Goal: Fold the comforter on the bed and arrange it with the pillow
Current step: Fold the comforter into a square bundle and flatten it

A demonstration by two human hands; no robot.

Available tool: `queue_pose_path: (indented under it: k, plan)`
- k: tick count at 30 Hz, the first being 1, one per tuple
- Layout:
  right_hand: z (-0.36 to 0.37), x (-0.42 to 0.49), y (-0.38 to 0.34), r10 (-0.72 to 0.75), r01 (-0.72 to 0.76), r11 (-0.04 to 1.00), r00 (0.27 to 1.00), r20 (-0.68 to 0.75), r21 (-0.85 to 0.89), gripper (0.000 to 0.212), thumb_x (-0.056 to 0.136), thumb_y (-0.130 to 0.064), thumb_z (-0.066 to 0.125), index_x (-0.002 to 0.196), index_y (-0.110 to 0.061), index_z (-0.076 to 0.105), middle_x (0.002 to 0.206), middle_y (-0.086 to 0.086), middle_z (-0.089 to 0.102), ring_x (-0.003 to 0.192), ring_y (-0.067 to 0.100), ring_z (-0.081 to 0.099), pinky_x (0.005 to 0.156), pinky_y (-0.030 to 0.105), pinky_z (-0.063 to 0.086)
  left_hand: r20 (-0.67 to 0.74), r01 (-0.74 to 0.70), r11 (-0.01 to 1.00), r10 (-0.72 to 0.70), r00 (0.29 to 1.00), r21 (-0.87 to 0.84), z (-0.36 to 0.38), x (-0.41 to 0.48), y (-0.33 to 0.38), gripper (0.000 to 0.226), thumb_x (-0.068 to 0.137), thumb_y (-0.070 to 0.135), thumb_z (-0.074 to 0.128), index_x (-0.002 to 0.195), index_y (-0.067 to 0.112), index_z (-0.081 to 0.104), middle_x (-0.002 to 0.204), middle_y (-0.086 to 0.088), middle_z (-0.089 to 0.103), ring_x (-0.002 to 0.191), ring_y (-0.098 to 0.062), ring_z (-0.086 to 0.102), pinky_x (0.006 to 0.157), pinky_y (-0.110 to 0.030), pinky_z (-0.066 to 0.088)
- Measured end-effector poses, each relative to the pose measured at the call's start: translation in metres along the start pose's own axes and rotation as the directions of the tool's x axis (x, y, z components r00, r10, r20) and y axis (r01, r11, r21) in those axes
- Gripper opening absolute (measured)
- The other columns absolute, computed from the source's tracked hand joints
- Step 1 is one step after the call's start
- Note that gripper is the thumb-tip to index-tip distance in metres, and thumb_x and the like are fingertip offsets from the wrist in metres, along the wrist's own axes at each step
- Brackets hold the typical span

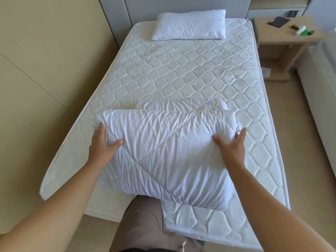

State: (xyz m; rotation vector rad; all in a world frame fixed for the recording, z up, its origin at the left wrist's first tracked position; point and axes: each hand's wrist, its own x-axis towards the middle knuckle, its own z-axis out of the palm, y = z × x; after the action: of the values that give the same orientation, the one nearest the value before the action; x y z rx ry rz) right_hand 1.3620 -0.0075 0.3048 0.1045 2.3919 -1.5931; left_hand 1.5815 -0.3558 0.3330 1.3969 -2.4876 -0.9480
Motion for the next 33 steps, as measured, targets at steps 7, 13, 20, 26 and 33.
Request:
queue_pose_path:
  k: [7,13,20,26,33]
  plan:
    - [0.02,0.043,-0.015,-0.039,0.043,0.995,0.998,0.042,-0.095,0.101,0.072,-0.068,0.071,0.147,-0.019,0.024,0.137,-0.002,0.05,0.125,0.025,0.055,0.099,0.038,0.044,0.137,-0.039,0.978,0.068,0.988,-0.205,0.018,0.06,0.006,0.103,0.085,0.063,0.063,0.159,0.032,-0.001,0.168,0.009,0.003,0.154,-0.016,0.009,0.124,-0.043,0.014]
    - [0.055,0.102,-0.032,-0.01,0.01,0.977,1.0,0.001,-0.214,0.102,0.07,-0.061,0.08,0.144,-0.015,0.027,0.142,0.006,0.043,0.133,0.024,0.044,0.11,0.036,0.036,0.125,0.001,0.999,0.005,0.992,-0.049,0.074,0.154,0.015,0.094,0.084,0.078,0.048,0.156,0.044,-0.004,0.168,0.01,-0.001,0.153,-0.026,0.008,0.112,-0.072,0.01]
    - [0.106,0.195,-0.023,0.046,-0.093,0.873,0.993,-0.11,-0.479,0.113,0.074,-0.075,0.065,0.152,-0.01,0.016,0.161,0.008,0.026,0.15,0.024,0.024,0.121,0.046,0.024,0.229,0.116,0.993,-0.12,0.966,0.03,0.151,0.265,0.033,0.092,0.082,0.081,0.044,0.154,0.05,-0.006,0.167,0.013,-0.009,0.153,-0.032,0.003,0.11,-0.075,0.008]
    - [0.15,0.259,0.01,0.139,-0.199,0.86,0.977,-0.161,-0.47,0.119,0.082,-0.065,0.065,0.158,-0.006,-0.004,0.168,0.008,0.003,0.155,0.018,0.001,0.126,0.038,0.005,0.227,0.178,0.982,-0.189,0.955,0.068,0.204,0.315,0.032,0.088,0.086,0.076,0.043,0.156,0.045,0.0,0.168,0.007,-0.003,0.151,-0.035,0.012,0.11,-0.072,0.016]
    - [0.175,0.296,0.062,0.178,-0.259,0.861,0.96,-0.217,-0.438,0.125,0.068,-0.082,0.049,0.158,-0.006,0.008,0.165,0.013,0.019,0.153,0.024,0.019,0.125,0.043,0.018,0.118,0.147,0.985,-0.156,0.981,0.086,0.256,0.33,0.022,0.101,0.071,0.086,0.028,0.158,0.036,0.01,0.168,-0.003,0.008,0.147,-0.039,0.022,0.11,-0.066,0.026]
